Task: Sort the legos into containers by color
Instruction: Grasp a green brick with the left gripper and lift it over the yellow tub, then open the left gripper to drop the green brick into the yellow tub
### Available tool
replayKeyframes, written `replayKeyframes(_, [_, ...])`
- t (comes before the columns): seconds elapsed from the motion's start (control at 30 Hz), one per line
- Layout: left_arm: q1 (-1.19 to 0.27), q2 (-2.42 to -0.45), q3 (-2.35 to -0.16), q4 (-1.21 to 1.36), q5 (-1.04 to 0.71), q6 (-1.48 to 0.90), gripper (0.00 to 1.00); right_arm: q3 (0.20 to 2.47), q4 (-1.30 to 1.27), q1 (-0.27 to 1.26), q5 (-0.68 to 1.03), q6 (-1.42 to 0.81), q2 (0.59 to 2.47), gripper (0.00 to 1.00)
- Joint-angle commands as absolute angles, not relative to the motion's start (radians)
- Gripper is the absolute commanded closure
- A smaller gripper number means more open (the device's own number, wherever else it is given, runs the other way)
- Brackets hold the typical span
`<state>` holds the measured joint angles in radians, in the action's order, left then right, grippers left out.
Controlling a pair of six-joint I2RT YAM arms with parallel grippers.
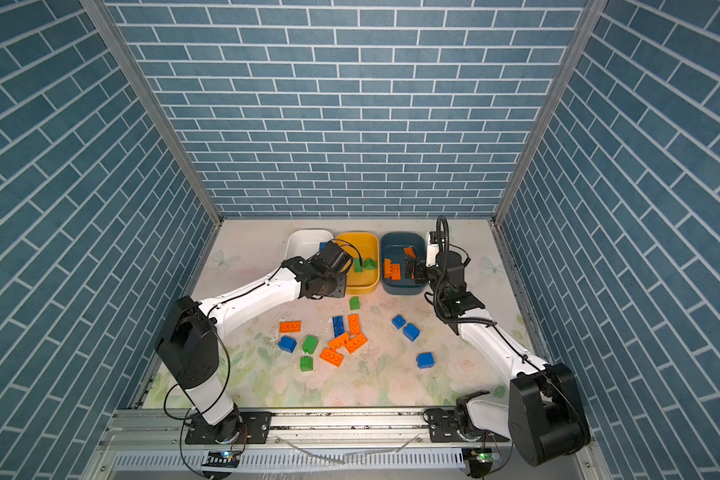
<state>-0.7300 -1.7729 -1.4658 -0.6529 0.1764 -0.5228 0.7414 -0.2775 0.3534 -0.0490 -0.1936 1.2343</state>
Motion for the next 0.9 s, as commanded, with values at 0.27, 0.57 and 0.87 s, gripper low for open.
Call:
replayKeyframes(0.27, [-0.683, -2.029, -1.798, -0.73, 0.159, -0.452, 0.83, 0.697, -0.314, 0.356, -0.074, -0.199, 1.173, 0.01])
replayKeyframes(0.57, [-0.647, -2.239, -2.148, -0.904, 0.173, -0.39, 0.58, 0.687, -0.279, 0.356, -0.08, -0.202, 1.137, 0.01])
replayKeyframes(0.87, [-0.656, -2.074, -1.942, -0.843, 0.068, -0.399, 0.18, 0.629, -0.398, 0.357, -0.076, -0.194, 1.15, 0.01])
